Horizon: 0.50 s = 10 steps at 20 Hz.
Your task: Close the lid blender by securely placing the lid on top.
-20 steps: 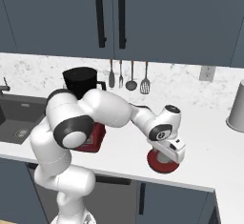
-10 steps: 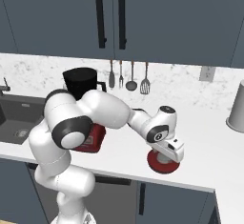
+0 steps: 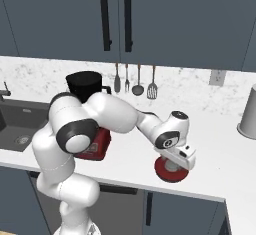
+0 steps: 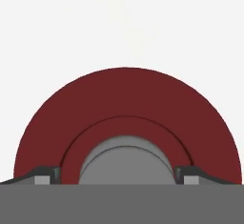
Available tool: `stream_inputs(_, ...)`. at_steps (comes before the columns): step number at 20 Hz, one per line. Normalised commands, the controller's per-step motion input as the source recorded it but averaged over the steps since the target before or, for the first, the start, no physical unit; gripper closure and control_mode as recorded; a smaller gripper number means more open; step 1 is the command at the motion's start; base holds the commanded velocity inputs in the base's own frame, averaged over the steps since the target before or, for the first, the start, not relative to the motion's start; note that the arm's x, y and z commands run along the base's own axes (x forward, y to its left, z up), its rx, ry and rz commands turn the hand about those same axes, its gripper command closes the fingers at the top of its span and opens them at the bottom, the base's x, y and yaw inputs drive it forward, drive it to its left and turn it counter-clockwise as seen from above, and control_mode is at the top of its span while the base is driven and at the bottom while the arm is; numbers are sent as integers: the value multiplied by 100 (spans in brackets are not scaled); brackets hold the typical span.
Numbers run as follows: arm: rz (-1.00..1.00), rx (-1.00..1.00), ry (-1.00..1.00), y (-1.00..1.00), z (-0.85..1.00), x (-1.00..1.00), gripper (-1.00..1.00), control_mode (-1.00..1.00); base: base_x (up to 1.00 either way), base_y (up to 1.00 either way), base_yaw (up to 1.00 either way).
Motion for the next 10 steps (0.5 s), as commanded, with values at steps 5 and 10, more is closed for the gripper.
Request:
stream_inputs(5,3,4,0,0,-6,-9,100,-100,0,0,0)
stream_inputs(10,0,0,-1,13,24,-23,100,-100,0,0,0)
